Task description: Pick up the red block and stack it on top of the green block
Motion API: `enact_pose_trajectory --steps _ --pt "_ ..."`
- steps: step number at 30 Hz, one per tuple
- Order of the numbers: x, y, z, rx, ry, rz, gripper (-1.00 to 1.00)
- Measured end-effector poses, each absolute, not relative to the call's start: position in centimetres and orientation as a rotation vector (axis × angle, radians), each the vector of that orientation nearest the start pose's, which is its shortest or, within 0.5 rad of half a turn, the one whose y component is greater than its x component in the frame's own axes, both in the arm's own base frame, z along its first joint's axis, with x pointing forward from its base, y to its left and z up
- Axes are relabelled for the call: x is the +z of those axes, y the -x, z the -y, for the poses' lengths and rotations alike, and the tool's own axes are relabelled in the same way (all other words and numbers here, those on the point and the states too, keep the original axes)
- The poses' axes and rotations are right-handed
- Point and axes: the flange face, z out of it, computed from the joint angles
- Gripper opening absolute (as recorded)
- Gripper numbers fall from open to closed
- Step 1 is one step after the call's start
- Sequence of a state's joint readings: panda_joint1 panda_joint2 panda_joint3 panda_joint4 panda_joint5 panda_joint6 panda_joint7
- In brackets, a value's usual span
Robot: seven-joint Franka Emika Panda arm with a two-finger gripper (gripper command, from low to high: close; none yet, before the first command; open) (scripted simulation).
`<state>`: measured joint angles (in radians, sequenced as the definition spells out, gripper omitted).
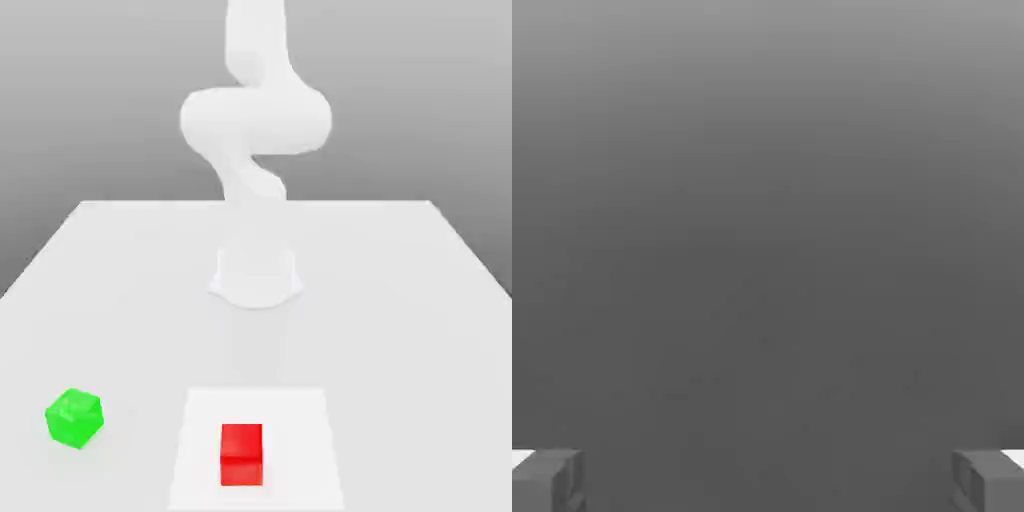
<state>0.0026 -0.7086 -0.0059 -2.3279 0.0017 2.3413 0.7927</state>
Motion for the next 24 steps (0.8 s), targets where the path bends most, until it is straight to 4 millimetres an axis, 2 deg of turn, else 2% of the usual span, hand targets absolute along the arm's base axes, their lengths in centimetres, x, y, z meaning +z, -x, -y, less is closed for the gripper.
enact_pose_trajectory --steps 5,8,11,14,17,22,24 --pt "57.3 -43.7 0.6 -0.748 2.605 -1.088 0.00" --pt "51.3 -45.9 0.7 -0.633 2.665 -1.108 0.00" --pt "45.2 -47.2 0.9 -0.514 2.721 -1.127 0.00" --pt "39.0 -47.7 1.1 -0.392 2.774 -1.145 0.00" --pt "32.9 -47.4 1.3 -0.267 2.822 -1.161 0.00" --pt "23.2 -45.2 1.6 -0.053 2.893 -1.184 0.00" --pt "20.3 -44.7 1.7 -0.013 2.905 -1.187 0.00"
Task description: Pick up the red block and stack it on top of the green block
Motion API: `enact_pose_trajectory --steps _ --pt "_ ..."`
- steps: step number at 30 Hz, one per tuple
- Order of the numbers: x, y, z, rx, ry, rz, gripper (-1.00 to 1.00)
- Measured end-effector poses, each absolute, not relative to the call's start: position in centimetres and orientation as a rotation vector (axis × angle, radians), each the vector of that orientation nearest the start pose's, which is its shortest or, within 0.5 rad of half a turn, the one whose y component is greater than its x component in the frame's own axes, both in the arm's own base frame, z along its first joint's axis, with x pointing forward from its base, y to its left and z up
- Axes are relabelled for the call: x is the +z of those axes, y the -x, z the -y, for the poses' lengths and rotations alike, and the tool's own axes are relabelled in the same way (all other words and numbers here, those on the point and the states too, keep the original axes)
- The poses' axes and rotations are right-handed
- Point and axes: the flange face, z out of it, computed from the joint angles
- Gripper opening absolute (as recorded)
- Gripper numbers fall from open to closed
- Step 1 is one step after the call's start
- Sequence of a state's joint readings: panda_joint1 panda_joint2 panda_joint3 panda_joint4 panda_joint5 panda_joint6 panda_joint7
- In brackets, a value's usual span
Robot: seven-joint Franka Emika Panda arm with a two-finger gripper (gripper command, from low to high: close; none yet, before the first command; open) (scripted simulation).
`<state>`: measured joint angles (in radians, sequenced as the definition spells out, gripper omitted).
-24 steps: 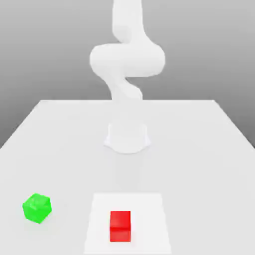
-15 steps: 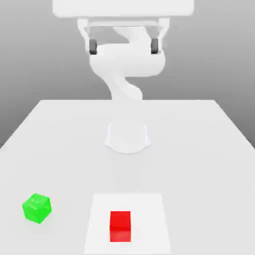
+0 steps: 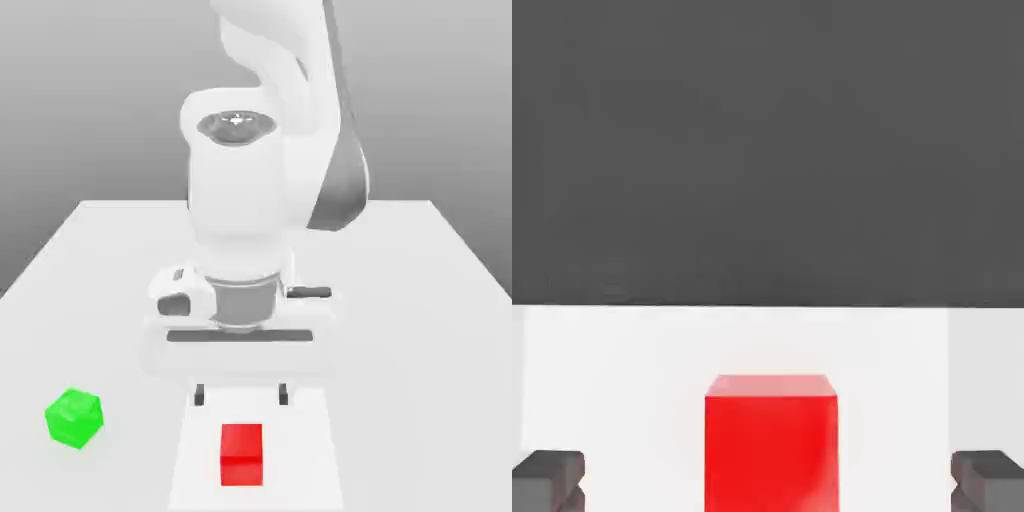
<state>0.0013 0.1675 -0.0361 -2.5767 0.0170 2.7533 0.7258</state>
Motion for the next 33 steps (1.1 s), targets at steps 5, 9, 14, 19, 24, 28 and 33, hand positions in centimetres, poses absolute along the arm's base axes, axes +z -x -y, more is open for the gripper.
enact_pose_trajectory --steps 5,9,14,19,24,28,33 --pt "14.7 -44.5 1.7 0.000 2.908 -1.188 -1.00" --pt "14.7 -44.5 1.7 0.000 2.909 -1.188 -1.00" --pt "16.6 -44.6 1.7 0.000 2.909 -1.187 -1.00" --pt "21.4 -44.1 5.9 -0.002 2.881 -1.264 -1.00" --pt "23.9 -38.6 21.9 -0.001 2.709 -1.600 -1.00" --pt "21.6 -37.2 24.4 0.000 2.690 -1.619 -1.00" --pt "18.5 -37.0 24.4 0.001 2.692 -1.619 1.00"
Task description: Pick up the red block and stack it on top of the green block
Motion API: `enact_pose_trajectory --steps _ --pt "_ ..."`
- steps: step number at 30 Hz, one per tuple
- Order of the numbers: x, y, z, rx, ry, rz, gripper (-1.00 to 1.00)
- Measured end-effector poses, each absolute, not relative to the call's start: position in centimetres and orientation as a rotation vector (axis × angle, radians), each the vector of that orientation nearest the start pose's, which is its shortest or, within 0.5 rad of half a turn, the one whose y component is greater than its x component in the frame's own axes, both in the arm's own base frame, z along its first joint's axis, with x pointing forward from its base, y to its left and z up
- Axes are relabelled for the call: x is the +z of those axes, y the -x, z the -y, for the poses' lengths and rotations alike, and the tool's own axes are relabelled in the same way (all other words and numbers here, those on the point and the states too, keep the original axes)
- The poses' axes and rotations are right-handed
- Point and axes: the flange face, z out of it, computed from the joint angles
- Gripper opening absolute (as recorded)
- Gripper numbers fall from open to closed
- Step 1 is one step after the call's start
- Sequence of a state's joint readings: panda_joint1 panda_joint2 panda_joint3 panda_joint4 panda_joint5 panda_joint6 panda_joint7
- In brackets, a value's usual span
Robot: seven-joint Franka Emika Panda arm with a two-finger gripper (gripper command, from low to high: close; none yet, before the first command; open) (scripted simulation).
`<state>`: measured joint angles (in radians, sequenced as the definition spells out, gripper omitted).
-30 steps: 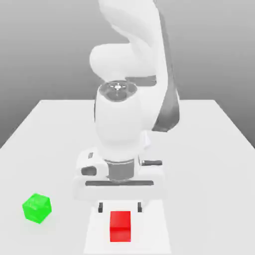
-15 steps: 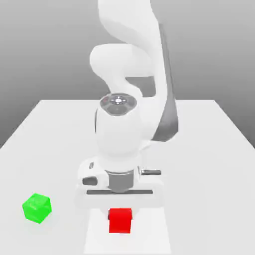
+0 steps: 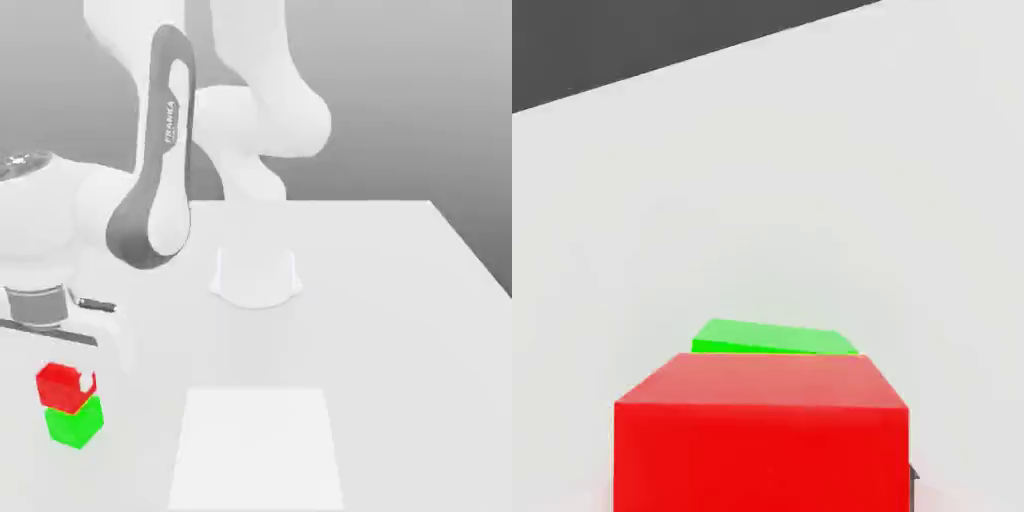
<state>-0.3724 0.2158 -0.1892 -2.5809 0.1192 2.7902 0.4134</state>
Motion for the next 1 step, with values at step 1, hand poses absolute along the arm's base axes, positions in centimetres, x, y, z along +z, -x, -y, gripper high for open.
enact_pose_trajectory --steps 1 --pt "18.48 -37.01 24.42 0.001 2.692 -1.619 1.00"
